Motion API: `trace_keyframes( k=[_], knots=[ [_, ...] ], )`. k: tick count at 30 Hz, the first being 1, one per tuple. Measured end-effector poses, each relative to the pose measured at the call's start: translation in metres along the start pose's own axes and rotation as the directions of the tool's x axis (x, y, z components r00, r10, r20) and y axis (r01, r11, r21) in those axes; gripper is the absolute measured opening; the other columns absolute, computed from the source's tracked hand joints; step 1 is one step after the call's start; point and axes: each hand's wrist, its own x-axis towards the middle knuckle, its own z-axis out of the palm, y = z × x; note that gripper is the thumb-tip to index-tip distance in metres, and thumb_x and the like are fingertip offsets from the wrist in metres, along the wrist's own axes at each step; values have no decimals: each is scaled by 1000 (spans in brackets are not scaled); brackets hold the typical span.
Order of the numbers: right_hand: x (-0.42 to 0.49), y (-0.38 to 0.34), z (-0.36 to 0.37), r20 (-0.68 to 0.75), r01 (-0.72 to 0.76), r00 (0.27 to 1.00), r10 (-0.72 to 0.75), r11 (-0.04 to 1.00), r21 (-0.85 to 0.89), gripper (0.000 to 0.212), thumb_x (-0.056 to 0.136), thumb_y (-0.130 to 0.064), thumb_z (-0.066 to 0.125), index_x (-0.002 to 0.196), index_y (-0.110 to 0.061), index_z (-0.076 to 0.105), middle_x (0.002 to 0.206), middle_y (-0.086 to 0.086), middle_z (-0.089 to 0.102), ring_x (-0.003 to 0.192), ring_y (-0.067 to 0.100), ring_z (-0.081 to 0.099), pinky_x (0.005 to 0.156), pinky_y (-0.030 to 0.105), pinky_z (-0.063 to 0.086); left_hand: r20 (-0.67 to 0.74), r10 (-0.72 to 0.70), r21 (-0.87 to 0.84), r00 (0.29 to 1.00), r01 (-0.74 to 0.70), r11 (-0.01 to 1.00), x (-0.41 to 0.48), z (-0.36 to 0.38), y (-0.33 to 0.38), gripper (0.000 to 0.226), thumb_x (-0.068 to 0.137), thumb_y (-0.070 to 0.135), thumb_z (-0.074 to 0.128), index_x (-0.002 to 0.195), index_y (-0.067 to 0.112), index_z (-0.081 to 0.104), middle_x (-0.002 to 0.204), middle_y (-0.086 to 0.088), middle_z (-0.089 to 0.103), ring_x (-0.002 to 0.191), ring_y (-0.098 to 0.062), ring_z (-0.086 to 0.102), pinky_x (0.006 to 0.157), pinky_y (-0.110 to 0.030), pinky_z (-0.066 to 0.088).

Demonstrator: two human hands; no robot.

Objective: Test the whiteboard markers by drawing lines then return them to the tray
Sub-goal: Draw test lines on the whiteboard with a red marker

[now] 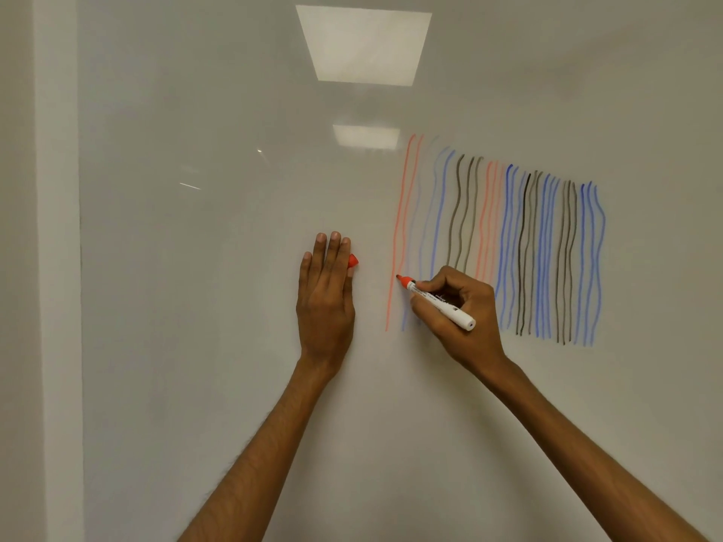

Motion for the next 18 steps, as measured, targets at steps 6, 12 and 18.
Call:
trace_keyframes(
  k=[6, 12, 18],
  knots=[
    [-17, 7, 0, 35, -17, 999, 17, 1000, -8, 15, 81, -27, 70, 77, -13, 68, 71, 2, 67, 68, 34, 66, 54, 49, 50, -4, -4, -3, 1000, 4, 1000, -1, 0, 1, 42, 107, 17, 38, 146, 2, 42, 153, -11, 40, 147, -25, 28, 123, -39, 19],
    [-35, 10, -1, 60, -19, 998, 22, 999, -50, 18, 79, -30, 68, 74, -12, 68, 65, -5, 64, 54, 20, 57, 49, 38, 47, -10, 5, 4, 1000, -5, 1000, -1, 1, -1, 43, 105, 12, 43, 146, 2, 42, 154, -12, 40, 148, -26, 28, 123, -38, 18],
    [-46, 13, 0, 102, -24, 994, 33, 995, -92, 12, 78, -28, 70, 69, -28, 62, 61, -11, 61, 54, 15, 59, 50, 26, 46, -12, 3, 10, 1000, -3, 1000, -2, 2, -1, 44, 104, 9, 47, 146, 2, 41, 154, -12, 39, 147, -26, 28, 123, -37, 18]
  ],
)
